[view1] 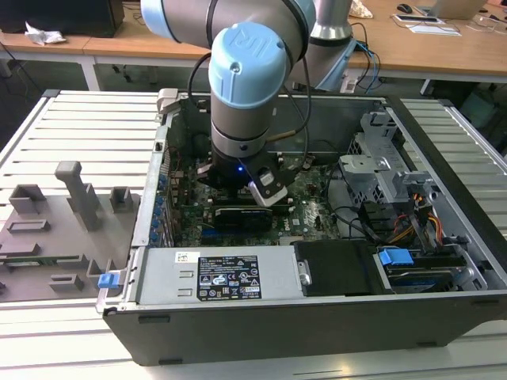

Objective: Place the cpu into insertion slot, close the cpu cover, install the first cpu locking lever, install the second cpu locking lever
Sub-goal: 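Install the second cpu locking lever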

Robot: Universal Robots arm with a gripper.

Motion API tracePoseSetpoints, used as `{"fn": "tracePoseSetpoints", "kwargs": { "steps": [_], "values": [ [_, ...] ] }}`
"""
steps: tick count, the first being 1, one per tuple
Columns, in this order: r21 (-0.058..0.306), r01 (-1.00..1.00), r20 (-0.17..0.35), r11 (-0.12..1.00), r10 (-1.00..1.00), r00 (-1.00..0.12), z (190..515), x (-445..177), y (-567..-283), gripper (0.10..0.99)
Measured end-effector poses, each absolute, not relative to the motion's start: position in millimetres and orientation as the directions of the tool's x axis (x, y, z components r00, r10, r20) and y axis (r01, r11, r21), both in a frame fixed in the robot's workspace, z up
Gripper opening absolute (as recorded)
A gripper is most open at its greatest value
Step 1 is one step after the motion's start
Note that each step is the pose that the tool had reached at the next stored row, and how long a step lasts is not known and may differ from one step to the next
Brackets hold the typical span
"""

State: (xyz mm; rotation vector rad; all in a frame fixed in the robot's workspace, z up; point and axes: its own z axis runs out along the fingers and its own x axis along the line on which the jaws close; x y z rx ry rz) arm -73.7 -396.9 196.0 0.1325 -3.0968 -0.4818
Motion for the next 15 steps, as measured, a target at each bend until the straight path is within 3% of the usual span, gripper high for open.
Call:
{"fn": "tracePoseSetpoints", "kwargs": {
  "steps": [15],
  "values": [
    [0.300,-0.083,-0.008,0.950,-0.084,-0.996,195.8,-74.7,-397.7,0.106]
  ]
}}
